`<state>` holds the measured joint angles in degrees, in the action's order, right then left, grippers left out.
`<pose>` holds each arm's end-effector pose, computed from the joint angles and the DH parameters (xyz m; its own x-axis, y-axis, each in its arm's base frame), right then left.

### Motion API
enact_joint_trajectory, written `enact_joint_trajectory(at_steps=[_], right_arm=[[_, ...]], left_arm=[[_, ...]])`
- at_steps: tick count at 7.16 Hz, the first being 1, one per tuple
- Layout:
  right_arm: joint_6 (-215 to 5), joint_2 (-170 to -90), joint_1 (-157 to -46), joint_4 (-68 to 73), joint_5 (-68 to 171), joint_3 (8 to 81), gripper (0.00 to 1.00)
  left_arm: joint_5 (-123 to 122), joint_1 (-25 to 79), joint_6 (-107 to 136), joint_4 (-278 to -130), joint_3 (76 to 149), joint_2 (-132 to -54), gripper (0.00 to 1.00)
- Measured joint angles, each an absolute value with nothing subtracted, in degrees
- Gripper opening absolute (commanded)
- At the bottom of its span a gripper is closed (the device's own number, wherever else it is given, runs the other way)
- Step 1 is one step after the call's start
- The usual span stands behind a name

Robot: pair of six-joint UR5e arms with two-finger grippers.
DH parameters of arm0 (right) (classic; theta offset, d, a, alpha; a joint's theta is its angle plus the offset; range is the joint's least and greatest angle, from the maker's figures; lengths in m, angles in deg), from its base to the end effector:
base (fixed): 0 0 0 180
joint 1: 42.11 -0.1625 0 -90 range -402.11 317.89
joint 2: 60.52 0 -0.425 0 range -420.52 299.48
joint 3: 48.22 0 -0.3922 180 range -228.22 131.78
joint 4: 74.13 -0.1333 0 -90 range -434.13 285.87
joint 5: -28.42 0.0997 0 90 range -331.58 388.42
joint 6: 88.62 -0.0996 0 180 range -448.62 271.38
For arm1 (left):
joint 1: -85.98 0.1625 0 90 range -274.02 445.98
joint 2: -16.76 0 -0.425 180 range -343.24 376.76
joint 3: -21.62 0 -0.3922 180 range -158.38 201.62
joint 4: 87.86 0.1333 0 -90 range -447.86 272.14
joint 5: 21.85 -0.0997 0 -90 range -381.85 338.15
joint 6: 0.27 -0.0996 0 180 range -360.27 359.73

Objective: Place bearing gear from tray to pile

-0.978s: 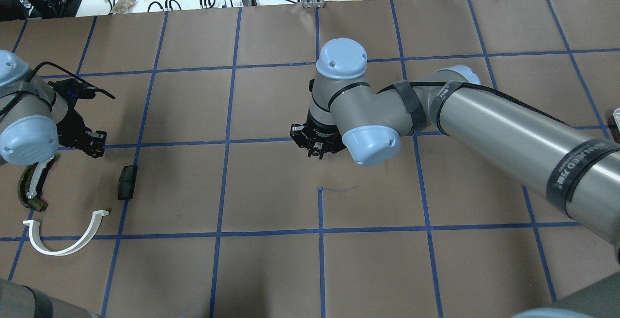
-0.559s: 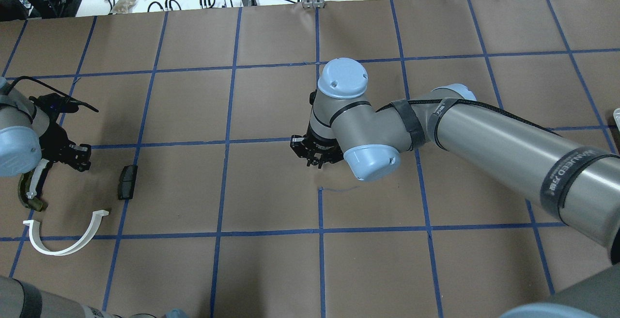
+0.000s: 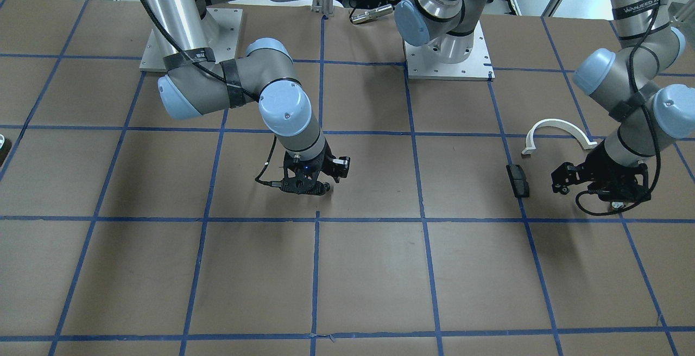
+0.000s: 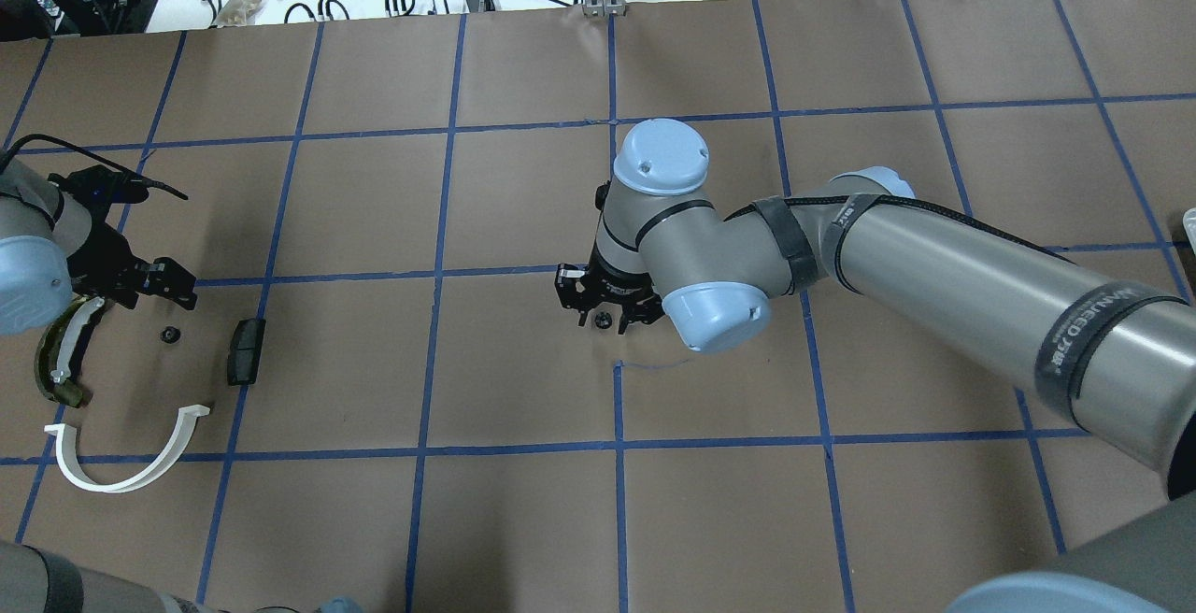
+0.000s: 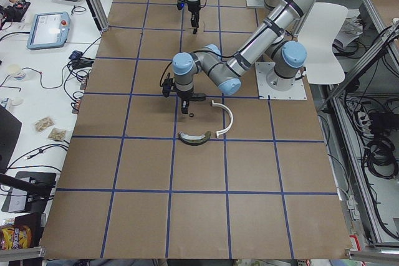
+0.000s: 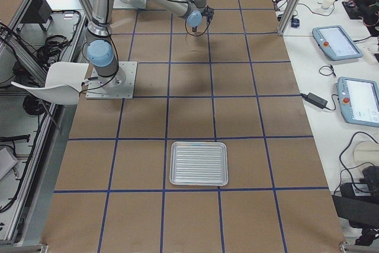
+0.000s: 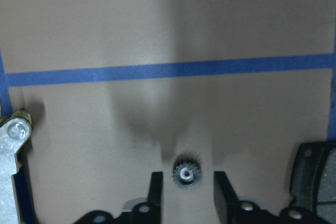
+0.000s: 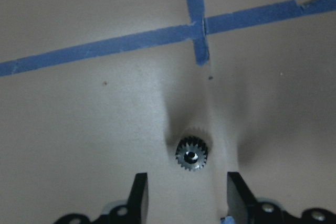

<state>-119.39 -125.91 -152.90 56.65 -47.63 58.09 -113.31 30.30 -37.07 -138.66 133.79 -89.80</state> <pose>0.3504 -0.4797 0.1951 -0.9614 0.1828 -0.2059 0.1593 0.9792 0.1254 0.1895 -0.5095 0.2257 -0.9987 0.0433 -0.0253 0.0431 0.9990 0.0087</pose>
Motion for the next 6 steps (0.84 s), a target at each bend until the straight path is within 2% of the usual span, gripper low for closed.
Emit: enact_joint_trajectory(at_steps=[3, 6], right_arm=[[-115.74, -130.81, -148.79, 50.84, -50.87, 54.70, 0.99], [-99.17, -141.37, -135.23, 25.65, -55.47, 45.01, 1.00]], left_arm=[[-112.96, 17.81, -19.78, -145.96, 128.63, -88.47, 0.92], [-111.59, -0.20, 4.99, -145.53, 127.29, -90.75, 0.92]])
